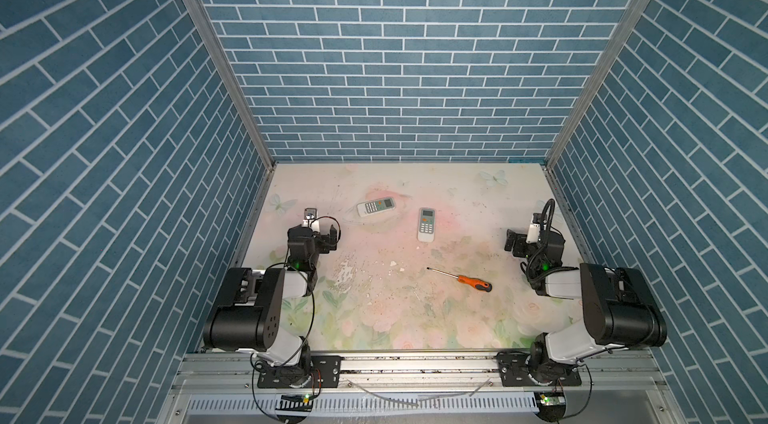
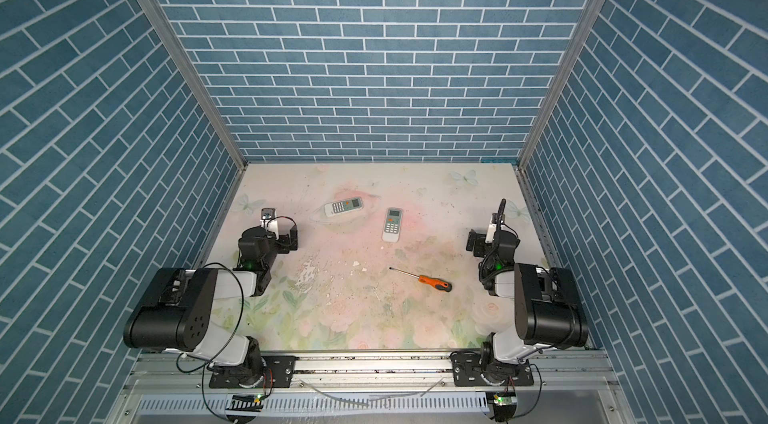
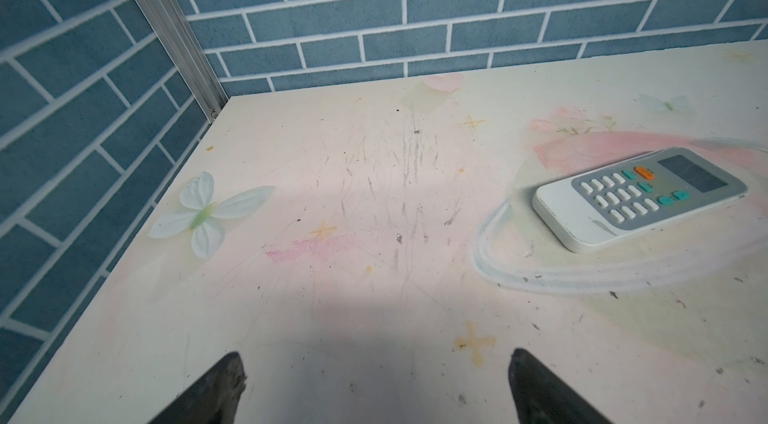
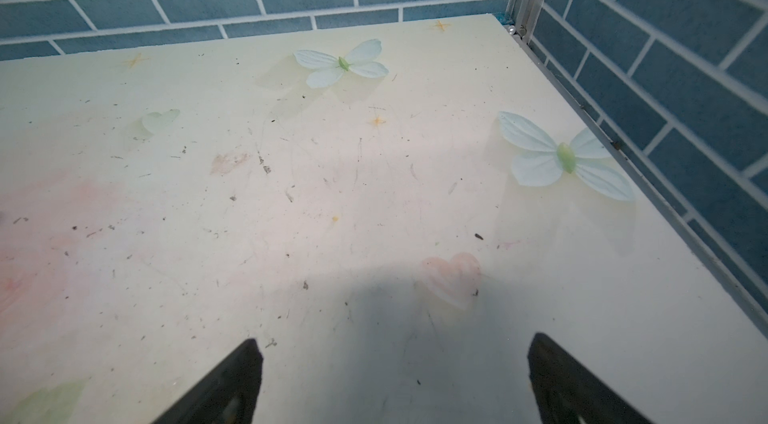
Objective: Unload the batteries from the remote control
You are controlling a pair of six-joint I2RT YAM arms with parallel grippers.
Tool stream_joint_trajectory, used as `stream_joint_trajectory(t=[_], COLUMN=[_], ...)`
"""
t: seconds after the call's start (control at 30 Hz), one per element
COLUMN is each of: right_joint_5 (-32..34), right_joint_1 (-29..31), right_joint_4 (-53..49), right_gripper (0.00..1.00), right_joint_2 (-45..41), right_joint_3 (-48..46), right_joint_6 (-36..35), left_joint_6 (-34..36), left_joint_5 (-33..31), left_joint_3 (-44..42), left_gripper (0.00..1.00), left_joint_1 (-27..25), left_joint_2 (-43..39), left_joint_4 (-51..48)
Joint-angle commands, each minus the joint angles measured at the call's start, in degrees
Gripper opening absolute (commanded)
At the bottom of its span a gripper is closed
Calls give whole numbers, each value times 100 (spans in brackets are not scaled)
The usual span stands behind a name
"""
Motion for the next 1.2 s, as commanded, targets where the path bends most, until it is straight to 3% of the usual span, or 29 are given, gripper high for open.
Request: stream_joint_trajectory(t=[0.0,0.13,0.2,0.27,0.33,0.4,0.43,0.5,0.53,0.6,0.7,0.77,0.9,1.0,1.17], right_joint_5=[98,162,175,363,840,828,589,-10,-239,36,739,743,846,897,729], right_joint_1=[19,21,23,15,10,-6,-8,1,58,320,809,918,979,994,986], right_joint_4=[133,119,-432,-1606,-2970,-4376,-5045,-5621,-5752,-6102,-6582,-6782,-7233,-7355,-7342], right_gripper=[99,99,99,99,99,99,99,99,99,99,99,99,99,99,98], right_joint_2=[74,7,-436,-1072,-1543,-1712,-1679,-1563,-1556,-1627,-1888,-2016,-2139,-2214,-2130], right_joint_3=[258,249,339,678,1178,1696,2006,2304,2355,2472,2633,2713,2859,2823,2720], right_joint_6=[-146,-134,-136,15,931,1567,1651,1753,1819,1871,1763,1797,1860,1805,1864], left_joint_6=[55,13,-44,-245,-1069,-1845,-2232,-2401,-2540,-2933,-2958,-3009,-3139,-3145,-3171], left_joint_5=[13,-79,-256,-699,-1211,-1414,-1396,-530,-120,296,-355,-773,-933,-1062,-863], left_joint_3=[81,31,-46,86,724,1383,1561,1637,1724,2094,2927,3543,4772,5631,7135], left_gripper=[100,100,100,100,100,100,100,100,100,100,100,100,100,100,100], left_joint_1=[24,20,24,24,71,112,121,147,140,20,-938,-1634,-2726,-3371,-3893], left_joint_2=[61,-12,-462,-1276,-2207,-2703,-2823,-2856,-2751,-2384,-1598,-1012,246,1087,2624], left_joint_4=[95,149,-79,-1011,-3048,-4654,-5109,-5240,-5342,-5797,-6838,-7490,-8323,-8594,-8934])
